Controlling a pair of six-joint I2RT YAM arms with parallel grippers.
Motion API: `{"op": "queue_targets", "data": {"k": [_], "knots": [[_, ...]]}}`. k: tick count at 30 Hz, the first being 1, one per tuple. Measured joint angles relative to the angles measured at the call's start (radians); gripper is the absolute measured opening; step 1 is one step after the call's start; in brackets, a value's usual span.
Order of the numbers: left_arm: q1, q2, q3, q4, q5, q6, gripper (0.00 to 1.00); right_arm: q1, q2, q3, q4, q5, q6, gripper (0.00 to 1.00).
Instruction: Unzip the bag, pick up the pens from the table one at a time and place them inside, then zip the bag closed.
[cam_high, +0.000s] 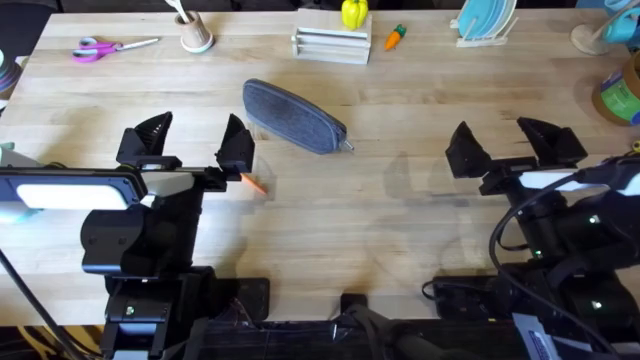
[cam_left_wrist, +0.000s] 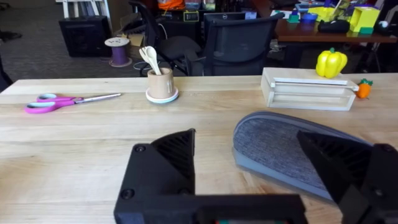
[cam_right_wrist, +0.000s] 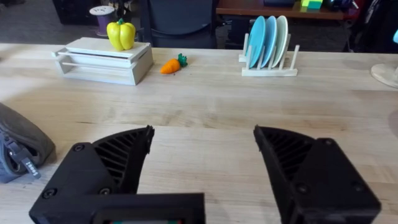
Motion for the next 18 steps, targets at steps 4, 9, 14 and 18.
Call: {"op": "queue_targets", "data": {"k": [4,9,14,18], "knots": [[0.000,0.000,0.000,0.000,0.000,0.000,0.993,0.000,0.000,0.000,-0.005,0.000,0.001,0.992],[0.000,0.000,0.000,0.000,0.000,0.000,0.993,0.000,0.000,0.000,-0.007,0.000,0.001,0.992],[0.000,0.000,0.000,0.000,0.000,0.000,0.993,0.000,0.000,0.000,-0.007,0.000,0.001,0.992],[0.000,0.000,0.000,0.000,0.000,0.000,0.992,0.000,0.000,0.000,-0.006,0.003,0.001,0.992]]}}
